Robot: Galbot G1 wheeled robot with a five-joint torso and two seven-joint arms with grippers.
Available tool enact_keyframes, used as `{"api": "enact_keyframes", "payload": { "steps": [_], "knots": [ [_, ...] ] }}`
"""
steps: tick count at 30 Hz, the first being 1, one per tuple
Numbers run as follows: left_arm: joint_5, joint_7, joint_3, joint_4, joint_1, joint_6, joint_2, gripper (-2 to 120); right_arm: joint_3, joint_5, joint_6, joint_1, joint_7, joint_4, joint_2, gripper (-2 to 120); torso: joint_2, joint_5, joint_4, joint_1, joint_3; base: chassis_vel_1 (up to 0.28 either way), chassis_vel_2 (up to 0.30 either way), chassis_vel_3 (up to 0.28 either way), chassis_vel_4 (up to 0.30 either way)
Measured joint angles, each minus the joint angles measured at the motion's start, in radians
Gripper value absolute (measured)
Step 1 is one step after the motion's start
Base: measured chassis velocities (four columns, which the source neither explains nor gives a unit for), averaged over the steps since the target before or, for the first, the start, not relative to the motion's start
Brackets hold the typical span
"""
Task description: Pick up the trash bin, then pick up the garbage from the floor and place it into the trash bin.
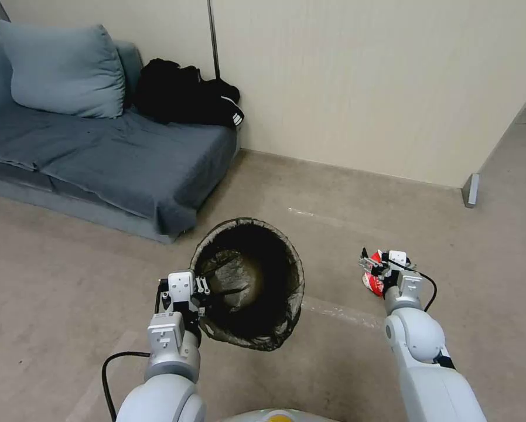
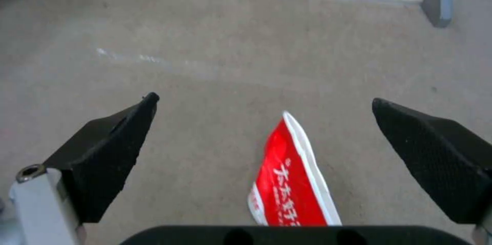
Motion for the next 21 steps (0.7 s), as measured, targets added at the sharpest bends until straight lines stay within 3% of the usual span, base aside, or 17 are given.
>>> {"api": "enact_keyframes", "payload": {
  "steps": [13, 21],
  "knots": [
    [-0.003, 0.000, 0.000, 0.001, -0.006, 0.000, 0.002, 1, 0.004, 0.003, 0.031, 0.120, -0.013, -0.317, -0.065, 100, 0.000, 0.0003, -0.0002, 0.000, 0.000, 0.000, 0.000, 0.000, 0.000],
    [-0.004, 0.000, -0.001, 0.000, -0.002, 0.001, 0.004, 1, 0.006, 0.003, 0.042, 0.143, -0.019, -0.374, -0.078, 100, 0.000, 0.0001, 0.0000, 0.000, 0.000, 0.000, 0.000, 0.000, 0.000]
  ]
}}
